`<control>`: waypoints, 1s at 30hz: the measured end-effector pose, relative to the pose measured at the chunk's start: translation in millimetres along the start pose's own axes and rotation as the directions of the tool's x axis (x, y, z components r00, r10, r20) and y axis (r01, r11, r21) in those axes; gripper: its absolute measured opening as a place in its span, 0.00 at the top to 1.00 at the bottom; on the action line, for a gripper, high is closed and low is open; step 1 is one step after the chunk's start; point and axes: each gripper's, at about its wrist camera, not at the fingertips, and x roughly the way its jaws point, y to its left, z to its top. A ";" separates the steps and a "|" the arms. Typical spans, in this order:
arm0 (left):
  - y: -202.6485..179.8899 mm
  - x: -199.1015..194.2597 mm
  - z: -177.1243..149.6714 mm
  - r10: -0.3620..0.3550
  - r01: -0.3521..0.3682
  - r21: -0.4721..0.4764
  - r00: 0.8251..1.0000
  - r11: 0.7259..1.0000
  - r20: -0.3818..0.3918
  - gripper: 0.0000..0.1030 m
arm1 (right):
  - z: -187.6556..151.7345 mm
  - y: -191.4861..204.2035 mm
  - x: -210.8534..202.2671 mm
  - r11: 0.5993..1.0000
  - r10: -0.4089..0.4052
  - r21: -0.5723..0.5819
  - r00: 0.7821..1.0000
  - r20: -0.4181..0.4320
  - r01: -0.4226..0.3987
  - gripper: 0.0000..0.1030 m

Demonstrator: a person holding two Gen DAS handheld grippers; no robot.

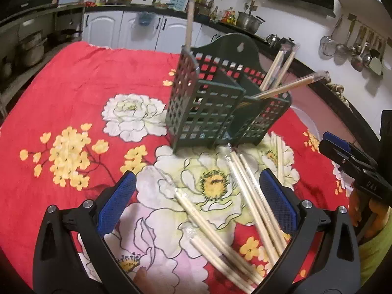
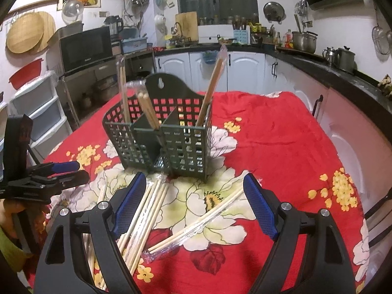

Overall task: Organize utensils
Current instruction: 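Close the left tool on a chopstick while the right tool grasps chopsticks too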

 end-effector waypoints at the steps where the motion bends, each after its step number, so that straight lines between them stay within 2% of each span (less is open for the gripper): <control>1: 1.7 0.8 -1.2 0.002 -0.002 -0.005 1.000 1.000 -0.003 0.10 | -0.7 0.7 2.8 1.000 0.000 -0.001 1.000 -0.007 0.000 0.24; 4: 7.2 2.5 -4.1 0.011 -0.011 -0.018 1.000 1.000 -0.011 0.10 | -2.6 2.9 11.1 1.000 0.014 -0.005 0.999 -0.031 -0.014 0.24; 7: 12.8 2.7 -5.9 0.006 -0.007 -0.033 1.000 0.999 -0.021 0.11 | -4.5 5.2 21.3 1.000 0.027 -0.010 0.998 -0.064 -0.028 0.29; 9: 14.9 2.2 -6.4 0.005 -0.005 -0.033 1.000 0.999 -0.026 0.19 | -5.8 6.1 28.7 0.999 0.030 -0.016 0.996 -0.088 -0.031 0.32; 11: 18.1 3.9 -7.5 -0.004 0.002 -0.042 0.999 0.999 -0.039 0.24 | -7.6 8.1 39.0 0.999 0.036 -0.026 0.992 -0.121 -0.039 0.39; 12: 21.2 5.6 -8.5 -0.022 0.019 -0.059 0.999 0.998 -0.049 0.31 | -8.6 8.6 45.3 0.999 0.033 -0.032 0.989 -0.144 -0.038 0.41; 18: 32.5 17.4 -15.4 -0.097 0.084 -0.129 0.990 0.988 -0.105 0.55 | -11.6 13.4 68.8 0.998 0.057 -0.026 0.976 -0.209 -0.064 0.51; 24: 34.6 25.2 -17.5 -0.133 0.112 -0.153 0.982 0.982 -0.137 0.64 | -10.8 22.6 88.2 0.996 0.075 -0.020 0.967 -0.242 -0.082 0.58; 30: 37.5 32.7 -15.7 -0.153 0.129 -0.150 0.975 0.980 -0.160 0.65 | -15.1 27.5 105.6 0.997 0.072 -0.010 0.959 -0.274 -0.078 0.60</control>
